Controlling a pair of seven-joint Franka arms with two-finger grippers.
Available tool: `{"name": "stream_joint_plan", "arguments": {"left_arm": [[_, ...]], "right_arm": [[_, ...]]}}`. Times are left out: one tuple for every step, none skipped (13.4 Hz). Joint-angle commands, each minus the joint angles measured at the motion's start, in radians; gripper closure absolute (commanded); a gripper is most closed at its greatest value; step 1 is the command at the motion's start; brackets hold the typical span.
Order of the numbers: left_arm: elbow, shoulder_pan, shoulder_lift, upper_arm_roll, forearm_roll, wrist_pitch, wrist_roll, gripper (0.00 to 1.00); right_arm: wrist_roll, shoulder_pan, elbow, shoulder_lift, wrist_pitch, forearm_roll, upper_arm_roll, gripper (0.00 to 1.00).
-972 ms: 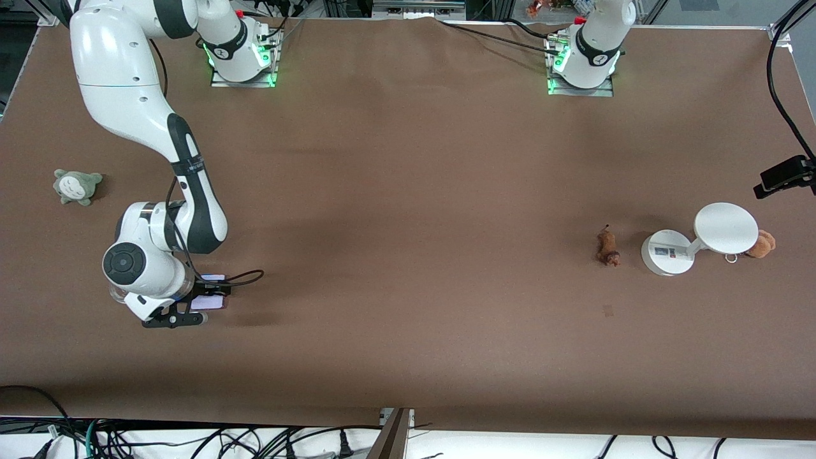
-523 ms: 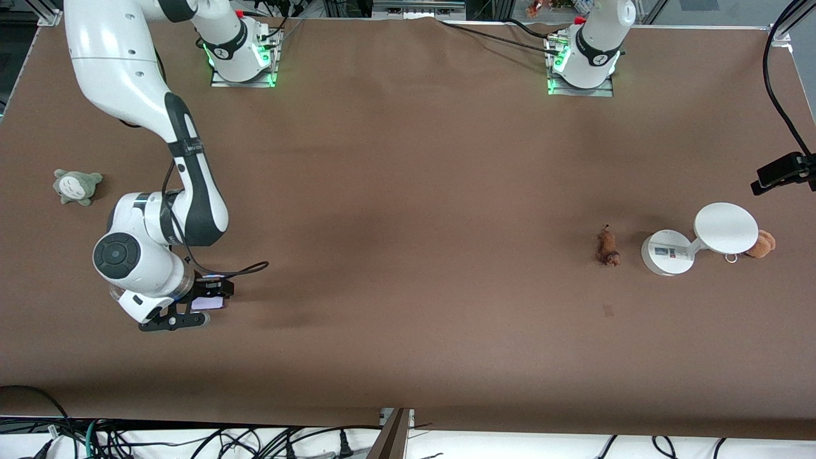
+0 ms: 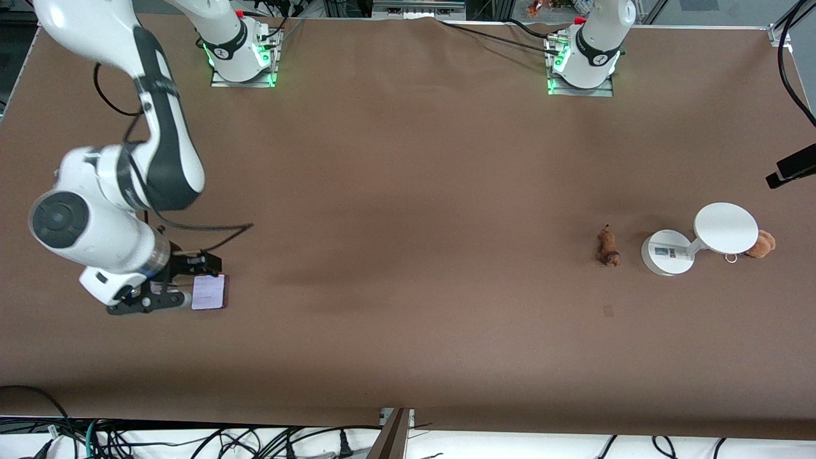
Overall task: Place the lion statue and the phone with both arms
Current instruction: 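Lower the phone beside the glass cup and open the right gripper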
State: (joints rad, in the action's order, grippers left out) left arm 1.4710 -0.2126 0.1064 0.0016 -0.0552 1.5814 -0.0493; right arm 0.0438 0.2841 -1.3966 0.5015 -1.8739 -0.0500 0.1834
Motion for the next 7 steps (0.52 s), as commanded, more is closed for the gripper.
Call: {"name": "stream_joint_plan", "arguments": {"left_arm": [[0.015,-0.002,-0.022,-0.011,-0.015,0.011,-0.020,0.00],[0.017,-0.002,-0.022,-0.015,-0.014,0.011,-0.021,0.00],[0.017,0.002,-0.022,-0.017,-0.011,0.011,-0.021,0.00],[0.017,0.009,-0.022,-0.018,0.008,0.011,-0.020,0.00],[0.017,0.009,-0.022,-0.035,0.029,0.011,-0.021,0.00],[0.017,0.009,-0.022,-0.057,0.058,0.011,-0.020,0.00],[0.017,0.009,-0.022,-0.064,0.073,0.011,-0.020,0.00]], "right_arm": [[-0.002,-0.003,-0.028,-0.130,0.135,0.001,-0.001,0.00],[-0.004,-0.003,-0.028,-0.164,0.180,0.005,-0.001,0.00],[-0.007,-0.011,-0.028,-0.193,0.214,0.004,-0.004,0.00],[-0.007,-0.017,-0.033,-0.230,0.237,0.006,-0.004,0.00],[-0.007,-0.022,-0.038,-0.256,0.271,0.007,-0.004,0.00],[-0.005,-0.032,-0.039,-0.280,0.313,0.013,-0.007,0.00],[-0.001,-0.051,-0.039,-0.293,0.359,0.031,-0.024,0.00]]}}
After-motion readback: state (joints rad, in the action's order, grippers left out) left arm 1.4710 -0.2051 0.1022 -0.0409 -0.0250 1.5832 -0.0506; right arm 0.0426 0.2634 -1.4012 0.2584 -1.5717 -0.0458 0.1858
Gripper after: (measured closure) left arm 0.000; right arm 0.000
